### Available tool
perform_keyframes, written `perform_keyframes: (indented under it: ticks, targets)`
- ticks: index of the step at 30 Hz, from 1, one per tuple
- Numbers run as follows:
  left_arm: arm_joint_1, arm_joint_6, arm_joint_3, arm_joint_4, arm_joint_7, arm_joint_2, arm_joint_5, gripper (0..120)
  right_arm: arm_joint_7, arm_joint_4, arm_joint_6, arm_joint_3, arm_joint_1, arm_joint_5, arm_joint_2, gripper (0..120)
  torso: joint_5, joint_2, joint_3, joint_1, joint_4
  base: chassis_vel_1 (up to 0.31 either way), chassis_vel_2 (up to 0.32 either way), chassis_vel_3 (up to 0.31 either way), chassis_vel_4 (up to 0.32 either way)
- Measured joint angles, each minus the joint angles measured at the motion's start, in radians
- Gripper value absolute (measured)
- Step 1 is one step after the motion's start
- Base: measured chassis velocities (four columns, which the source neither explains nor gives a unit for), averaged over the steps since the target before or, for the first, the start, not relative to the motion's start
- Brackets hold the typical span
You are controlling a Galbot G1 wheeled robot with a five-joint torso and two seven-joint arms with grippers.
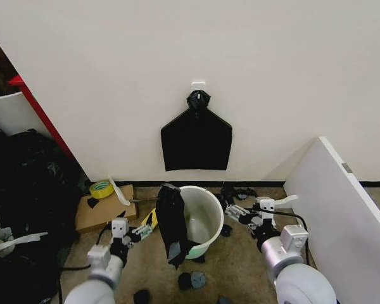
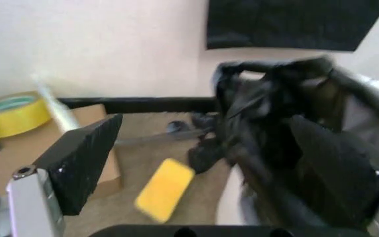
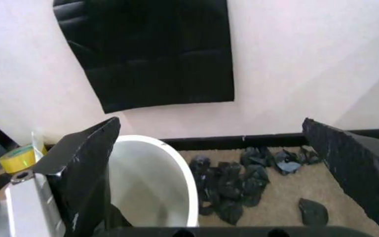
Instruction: Place the garbage bag over the trash bin.
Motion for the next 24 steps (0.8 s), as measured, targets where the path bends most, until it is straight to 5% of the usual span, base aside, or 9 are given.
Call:
perform_keyframes:
  ticks: [5, 14, 24]
  targets:
    - [-0.098, 0.064, 0.074, 0.014, -0.009, 0.011, -0.099, 100, -0.001, 0.008, -0.003, 0.01, -0.03, -0.015, 0.016, 100, 0.0, 0.0, 0.0, 0.0, -0.0001, 0.0, 0.0, 0.0, 0.0]
    - [-0.168, 0.319, 0.133, 0.002, -0.106, -0.002, -0.18, 100, 0.001, 0.003, -0.011, 0.039, -0.071, -0.02, 0.034, 100, 0.0003, 0.0, 0.0, 0.0, 0.0001, 0.0, 0.0, 0.0, 0.0]
    - [-0.248, 0.396, 0.162, 0.058, -0.222, -0.063, -0.382, 100, 0.002, 0.01, -0.01, 0.051, -0.09, -0.022, 0.044, 100, 0.0002, 0.0, 0.0, 0.0, -0.0001, 0.0, 0.0, 0.0, 0.0]
